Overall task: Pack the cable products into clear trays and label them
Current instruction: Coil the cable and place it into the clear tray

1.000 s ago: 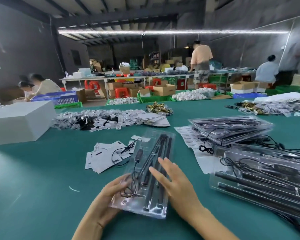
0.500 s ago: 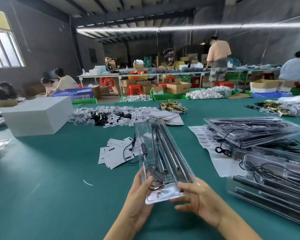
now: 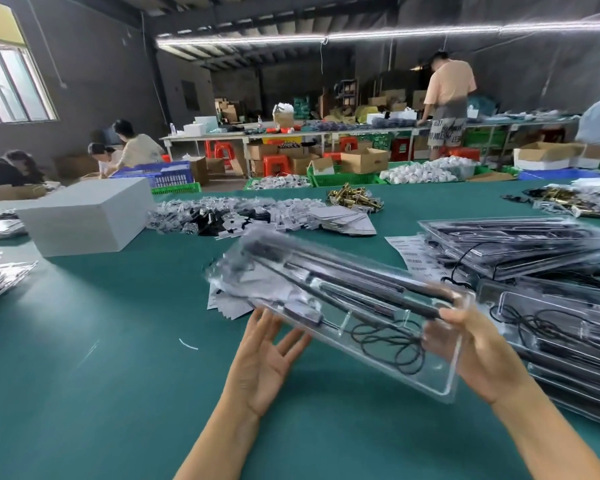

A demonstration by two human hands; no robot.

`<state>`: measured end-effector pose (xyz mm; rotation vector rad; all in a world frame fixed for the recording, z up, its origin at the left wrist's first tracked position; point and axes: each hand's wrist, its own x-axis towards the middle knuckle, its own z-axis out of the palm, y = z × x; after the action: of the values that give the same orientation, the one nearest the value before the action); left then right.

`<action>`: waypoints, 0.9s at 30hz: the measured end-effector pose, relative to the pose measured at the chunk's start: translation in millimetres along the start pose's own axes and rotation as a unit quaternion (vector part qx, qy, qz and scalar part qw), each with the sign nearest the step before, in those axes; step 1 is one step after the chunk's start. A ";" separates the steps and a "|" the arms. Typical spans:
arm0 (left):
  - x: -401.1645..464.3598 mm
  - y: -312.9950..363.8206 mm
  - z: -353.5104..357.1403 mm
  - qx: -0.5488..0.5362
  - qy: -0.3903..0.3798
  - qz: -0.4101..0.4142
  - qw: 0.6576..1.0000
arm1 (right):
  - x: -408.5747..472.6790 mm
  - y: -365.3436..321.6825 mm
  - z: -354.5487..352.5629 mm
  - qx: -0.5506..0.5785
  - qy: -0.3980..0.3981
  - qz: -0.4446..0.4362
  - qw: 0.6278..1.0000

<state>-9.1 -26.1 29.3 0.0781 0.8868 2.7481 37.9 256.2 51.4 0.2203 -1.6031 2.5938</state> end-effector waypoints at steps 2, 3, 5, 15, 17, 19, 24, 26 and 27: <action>-0.1 4.8 -2.7 -0.010 0.039 -0.016 0.999 | -0.3 2.5 -1.3 0.012 0.019 0.024 0.999; -0.5 6.3 -4.2 -0.008 0.060 -0.024 0.998 | 0.2 4.6 -1.9 0.005 0.033 0.036 0.999; 0.8 7.6 -7.9 0.013 0.081 -0.028 0.996 | 2.7 6.9 -1.1 -0.022 0.070 0.050 0.996; 2.4 -11.7 -6.3 0.022 0.066 0.029 0.997 | 9.7 32.8 -0.5 0.040 0.200 0.129 0.971; 1.2 -11.2 -5.4 0.073 0.085 0.035 0.993 | 11.3 37.0 0.0 -0.014 0.245 0.104 0.964; 1.1 -8.5 -5.2 0.084 0.110 0.028 0.990 | 12.9 39.9 -3.0 -0.053 0.271 0.084 0.958; 0.9 -4.2 -9.4 0.001 0.180 -0.028 0.983 | 15.0 43.2 -11.4 -0.160 0.309 0.082 0.934; 1.9 -5.5 -11.1 0.015 0.186 -0.017 0.982 | 11.9 42.4 -9.9 -0.293 0.318 0.075 0.899; 2.7 -6.3 -11.4 0.022 0.186 -0.012 0.982 | 9.3 41.6 -8.9 -0.369 0.317 0.070 0.871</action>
<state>-11.8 -27.0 16.3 -0.4484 1.0285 2.7661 21.9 245.6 12.3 -0.7333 -2.1626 1.6207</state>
